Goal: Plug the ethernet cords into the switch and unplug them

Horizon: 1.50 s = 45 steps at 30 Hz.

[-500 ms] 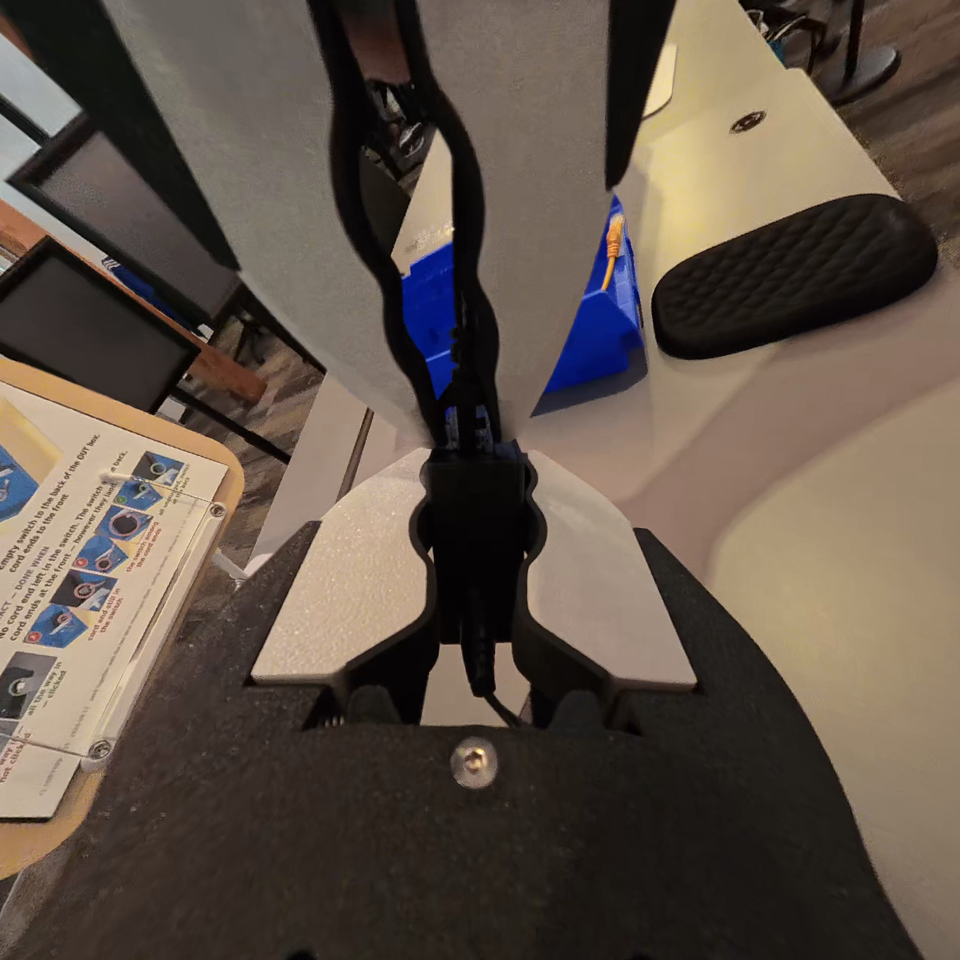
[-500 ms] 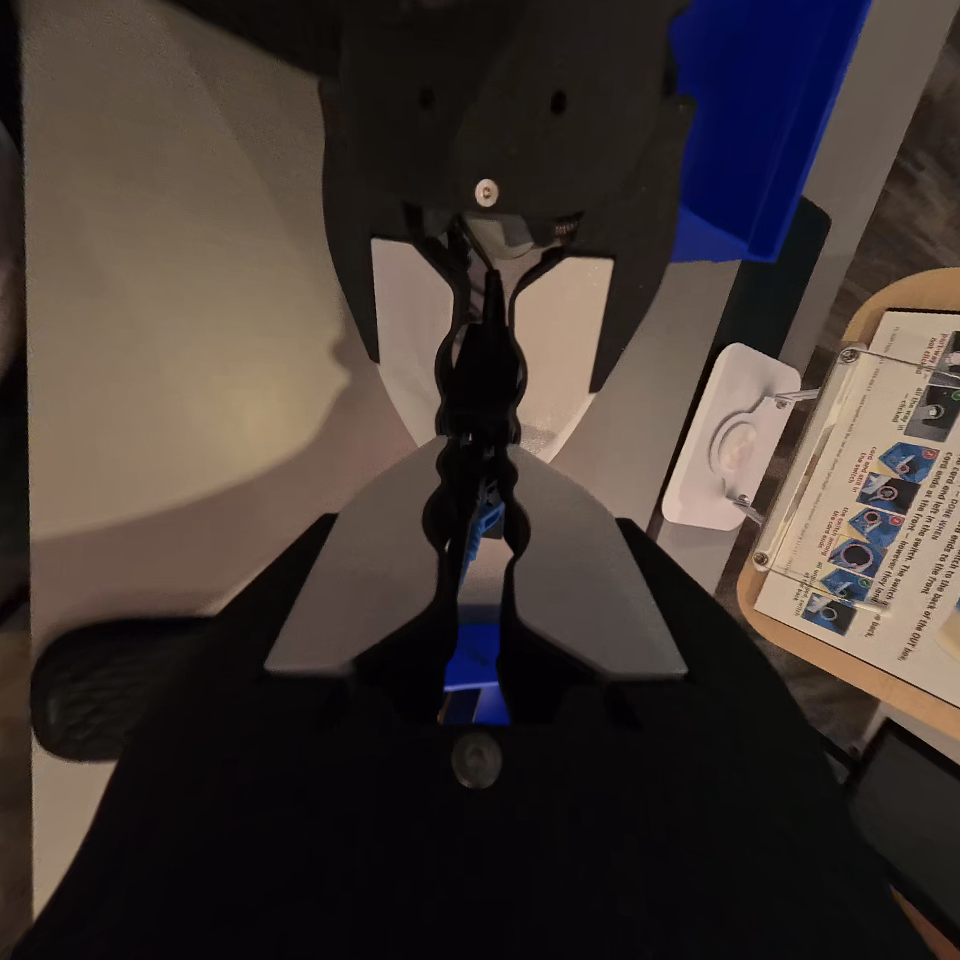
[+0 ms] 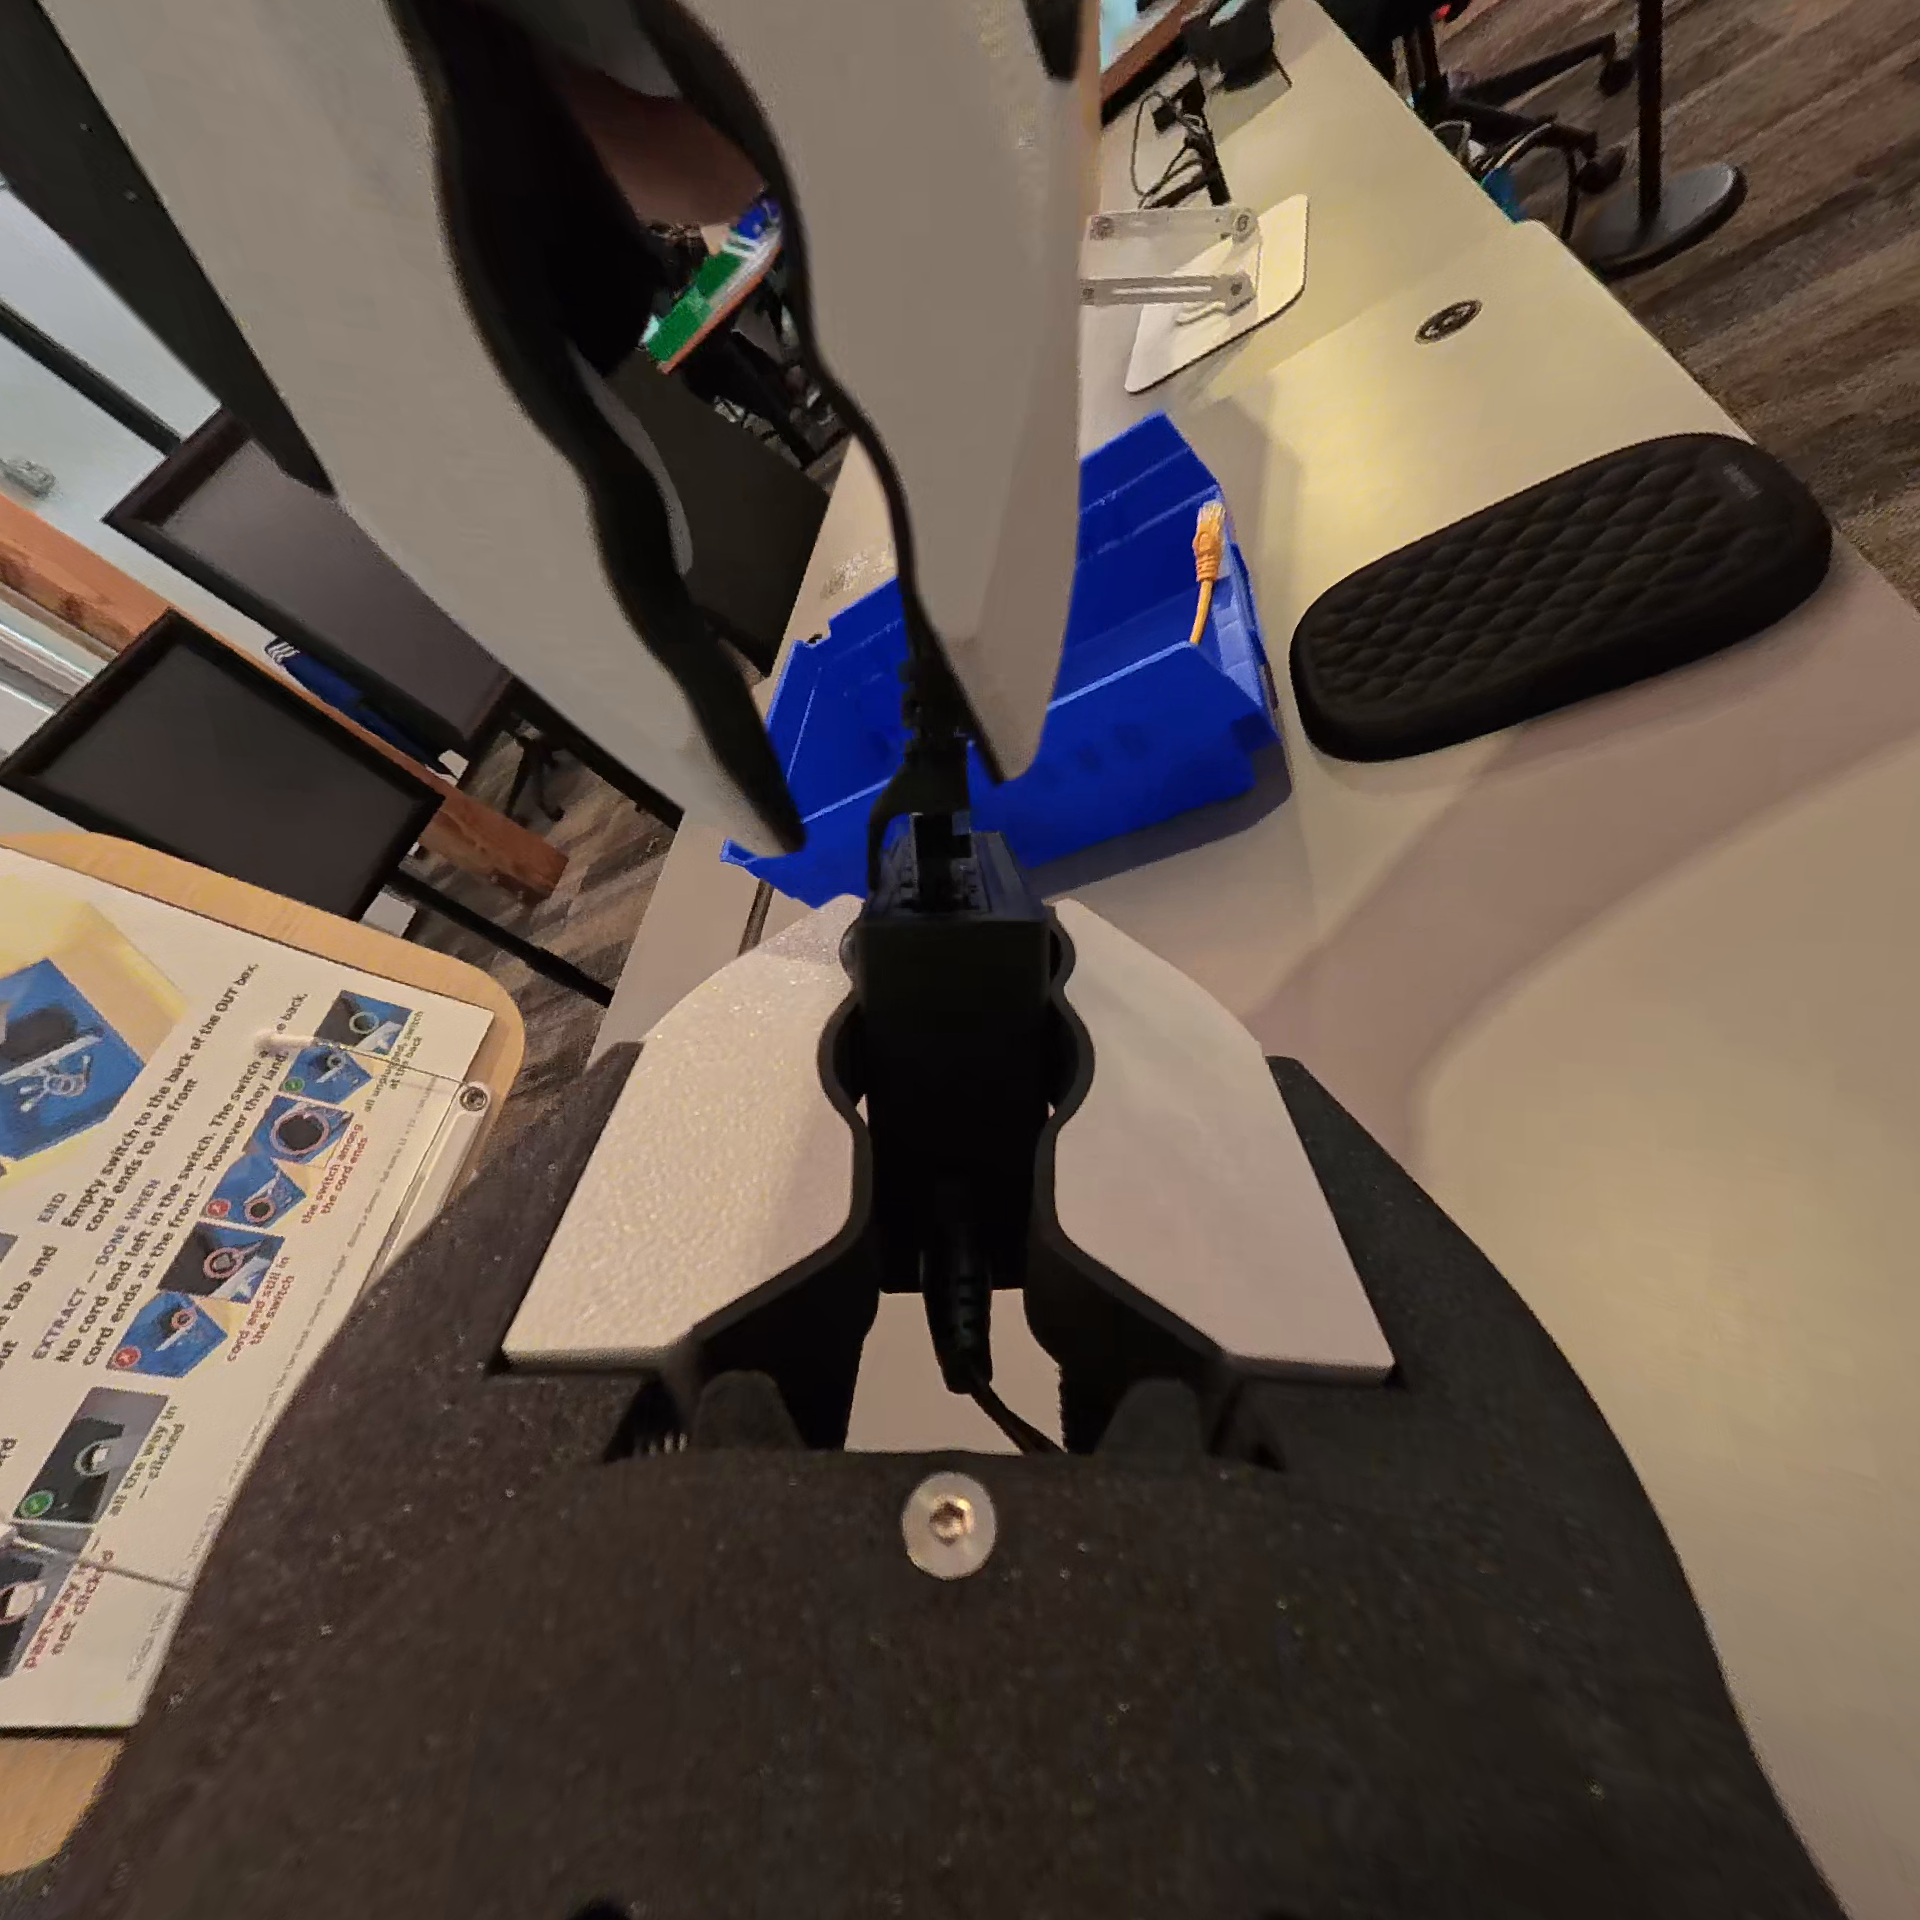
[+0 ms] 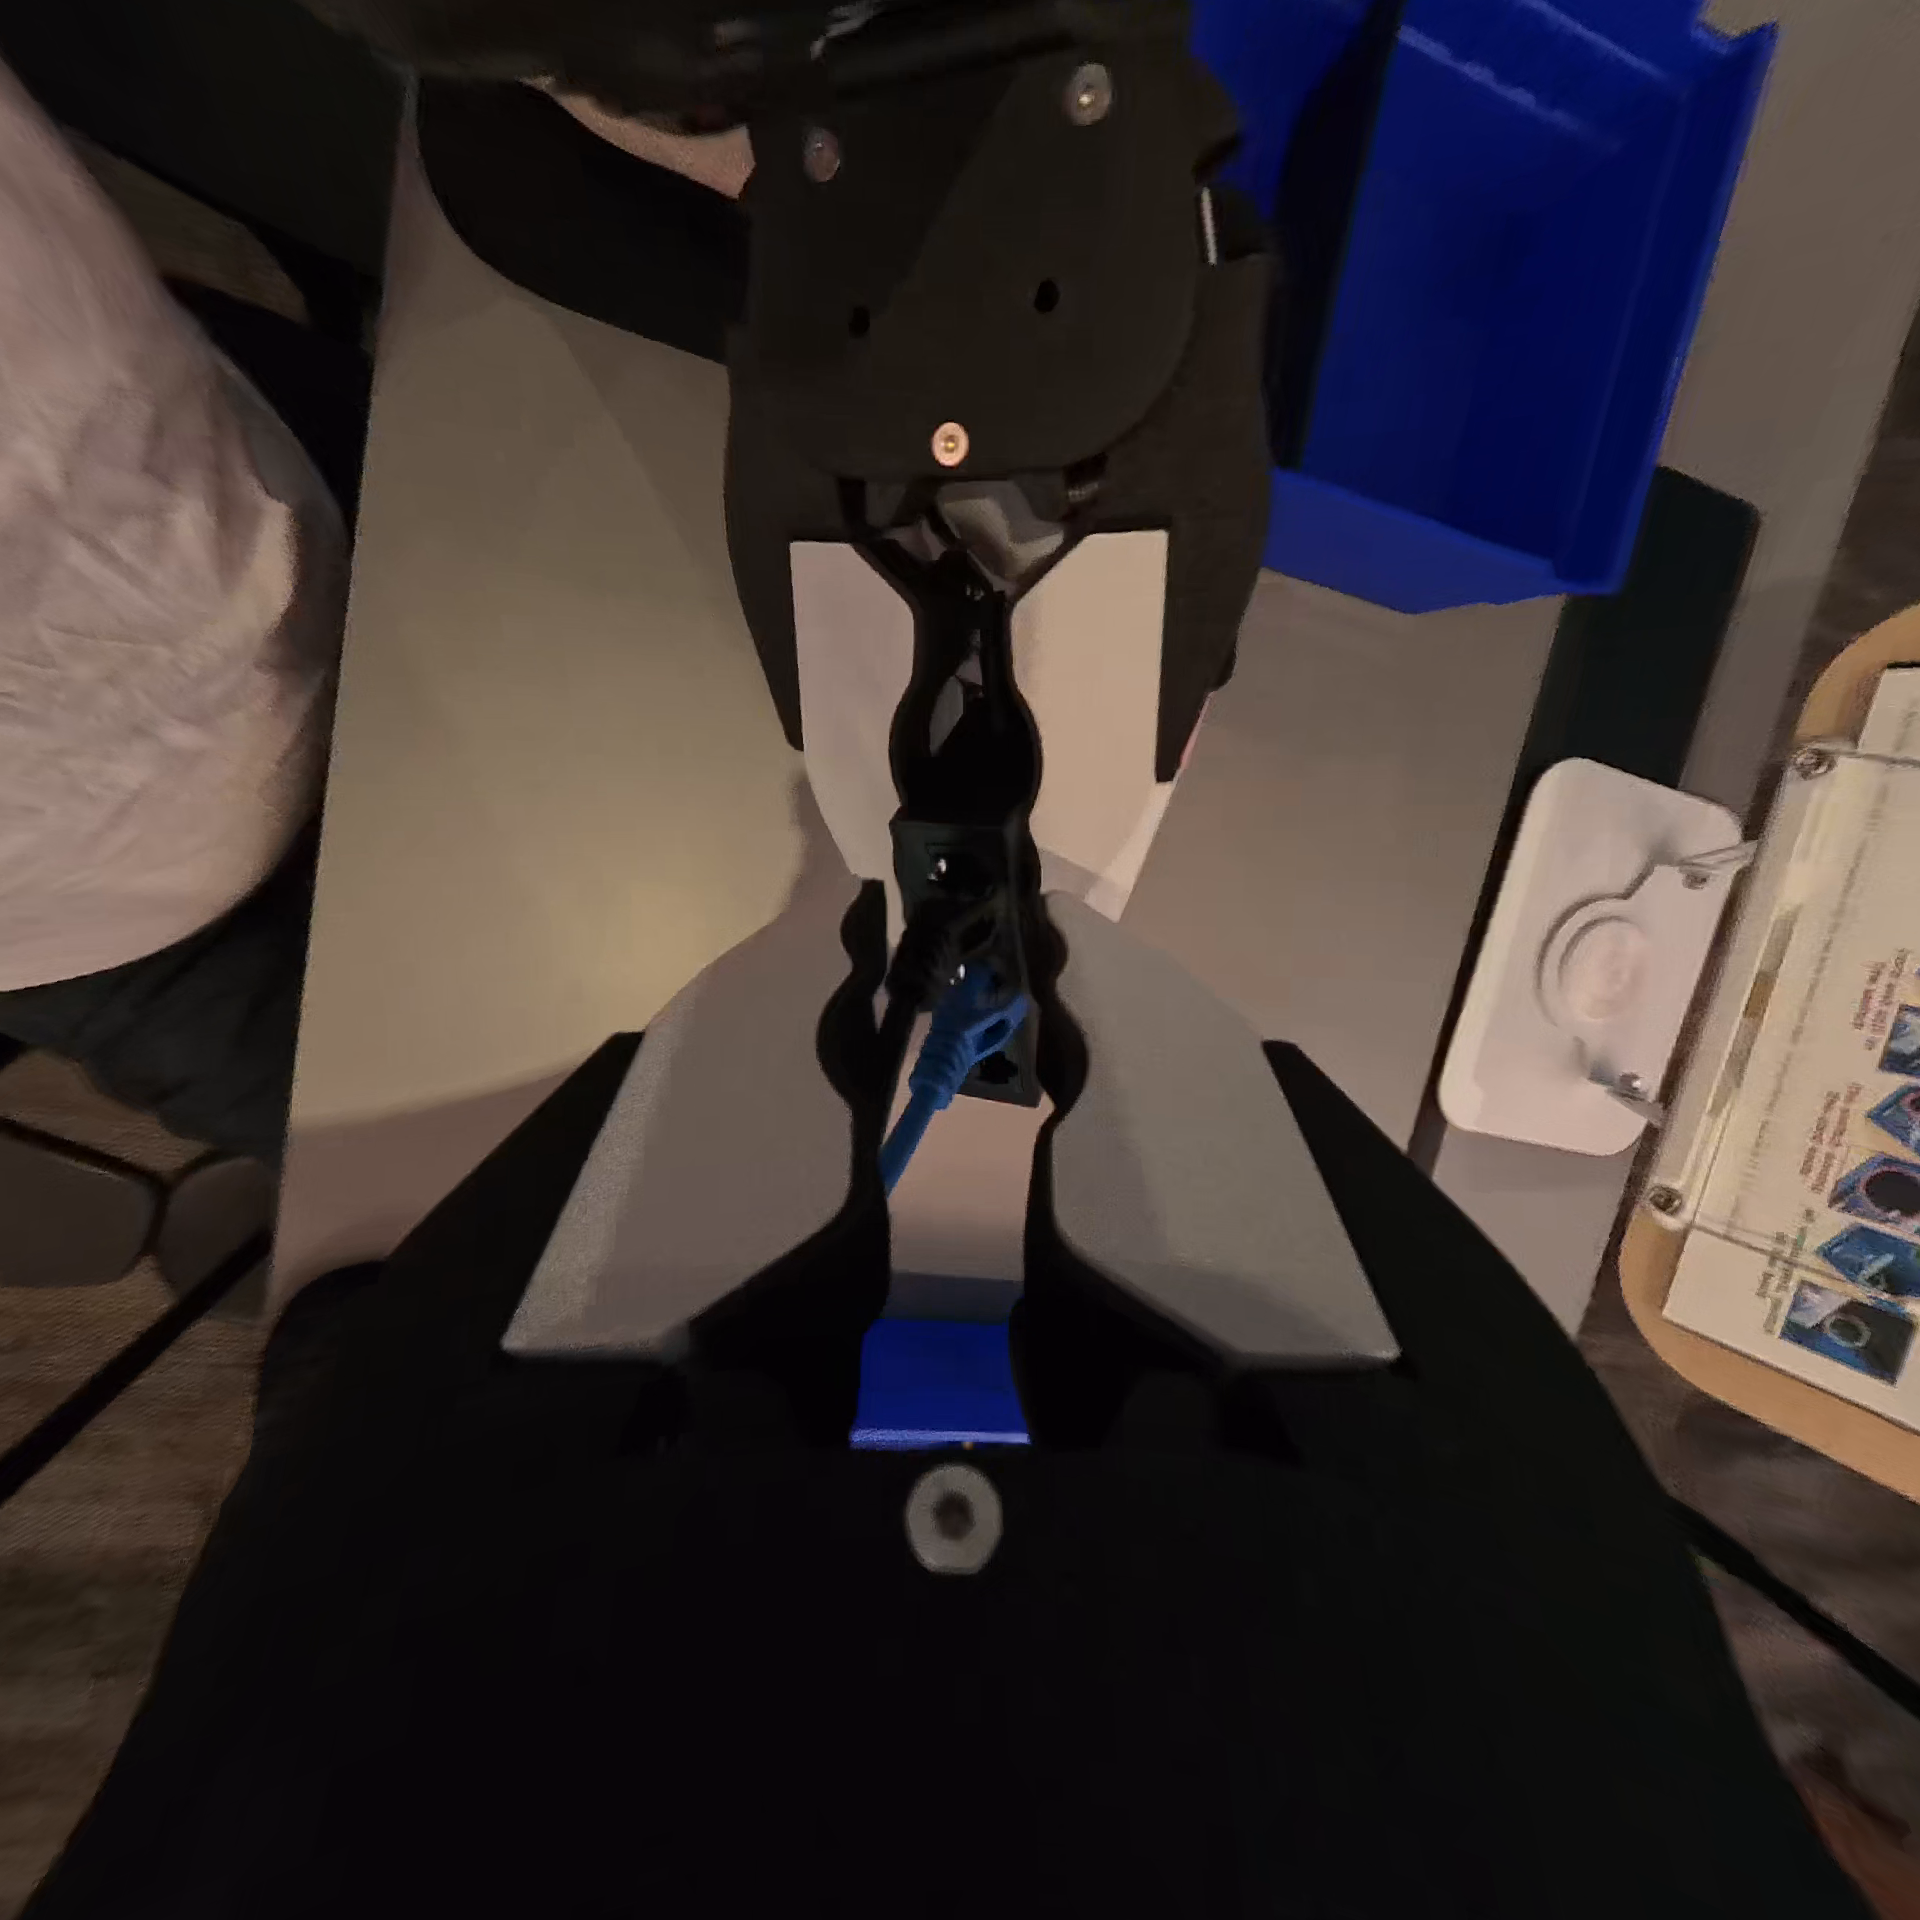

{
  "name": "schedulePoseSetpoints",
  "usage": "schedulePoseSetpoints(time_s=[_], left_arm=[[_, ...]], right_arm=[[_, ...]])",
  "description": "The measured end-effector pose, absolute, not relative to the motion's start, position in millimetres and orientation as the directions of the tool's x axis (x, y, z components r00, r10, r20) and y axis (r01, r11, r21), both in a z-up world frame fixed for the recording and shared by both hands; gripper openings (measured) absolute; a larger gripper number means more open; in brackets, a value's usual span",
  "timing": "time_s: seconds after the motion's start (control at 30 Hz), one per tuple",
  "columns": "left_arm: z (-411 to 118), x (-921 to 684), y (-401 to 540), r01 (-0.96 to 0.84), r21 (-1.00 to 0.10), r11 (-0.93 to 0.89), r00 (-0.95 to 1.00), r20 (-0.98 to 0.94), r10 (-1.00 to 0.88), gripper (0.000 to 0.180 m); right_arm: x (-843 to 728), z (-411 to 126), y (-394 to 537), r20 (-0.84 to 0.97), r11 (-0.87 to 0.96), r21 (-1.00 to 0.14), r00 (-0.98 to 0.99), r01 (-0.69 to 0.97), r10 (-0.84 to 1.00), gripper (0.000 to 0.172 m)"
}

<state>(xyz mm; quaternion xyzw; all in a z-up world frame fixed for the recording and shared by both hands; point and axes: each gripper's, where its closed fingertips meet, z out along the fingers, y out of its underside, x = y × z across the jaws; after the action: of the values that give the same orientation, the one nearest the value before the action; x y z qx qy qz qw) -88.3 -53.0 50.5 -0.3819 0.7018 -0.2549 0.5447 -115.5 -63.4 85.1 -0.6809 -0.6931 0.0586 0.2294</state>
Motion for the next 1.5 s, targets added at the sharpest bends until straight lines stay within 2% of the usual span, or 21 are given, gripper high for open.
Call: schedulePoseSetpoints(time_s=[0.1,0.2,0.3,0.47,0.57,0.63,0.73,0.83,0.9,1.03,1.17,1.27,1.43,1.5], left_arm=[[55,-89,-56,-0.214,-0.817,0.536,-0.129,-0.52,-0.844,0.029],[61,-92,-57,-0.139,-0.86,0.49,-0.153,-0.471,-0.869,0.029],[72,-97,-57,-0.078,-0.891,0.447,-0.155,-0.432,-0.888,0.029],[72,-99,-58,-0.074,-0.886,0.458,-0.168,-0.442,-0.881,0.029],[69,-98,-66,-0.067,-0.86,0.506,-0.194,-0.486,-0.852,0.029],[69,-97,-68,-0.068,-0.866,0.496,-0.199,-0.475,-0.857,0.029],[76,-100,-69,-0.02,-0.899,0.438,-0.218,-0.424,-0.879,0.029],[82,-102,-69,0.012,-0.919,0.395,-0.227,-0.387,-0.894,0.029],[83,-102,-69,0.022,-0.924,0.383,-0.228,-0.377,-0.898,0.028],[83,-101,-74,0.025,-0.935,0.354,-0.243,-0.349,-0.905,0.028],[88,-103,-78,0.049,-0.958,0.283,-0.292,-0.284,-0.913,0.029],[86,-103,-79,0.044,-0.964,0.264,-0.31,-0.264,-0.913,0.029],[86,-101,-80,0.017,-0.978,0.207,-0.326,-0.201,-0.924,0.028],[86,-101,-81,0.013,-0.984,0.178,-0.335,-0.172,-0.926,0.028]], right_arm=[[-121,92,-65,0.211,0.044,-0.414,0.049,0.909,0.976,0.02],[-140,136,-63,0.29,0.127,-0.533,0.039,0.836,0.956,0.02],[-146,178,-55,0.267,0.102,-0.668,0.11,0.738,0.958,0.023],[-137,189,-43,0.215,0.049,-0.708,0.15,0.705,0.965,0.026],[-129,204,-29,0.286,0.088,-0.742,0.194,0.665,0.939,0.012],[-117,202,-24,0.319,0.084,-0.711,0.213,0.698,0.923,0.013],[-102,170,-28,0.346,0.071,-0.602,0.179,0.795,0.921,0.015],[-109,137,-48,0.251,0.048,-0.567,0.117,0.822,0.961,0.023],[-117,127,-64,0.165,0.037,-0.57,0.071,0.821,0.984,0.022],[-125,127,-75,0.115,0.043,-0.573,0.028,0.818,0.993,0.013],[-126,130,-80,0.112,0.072,-0.564,-0.011,0.822,0.994,0.009],[-120,128,-79,0.127,0.084,-0.516,-0.021,0.852,0.992,0.014],[-125,125,-78,0.129,0.077,-0.521,-0.011,0.85,0.992,0.017],[-128,126,-79,0.114,0.073,-0.536,-0.014,0.841,0.993,0.012]])
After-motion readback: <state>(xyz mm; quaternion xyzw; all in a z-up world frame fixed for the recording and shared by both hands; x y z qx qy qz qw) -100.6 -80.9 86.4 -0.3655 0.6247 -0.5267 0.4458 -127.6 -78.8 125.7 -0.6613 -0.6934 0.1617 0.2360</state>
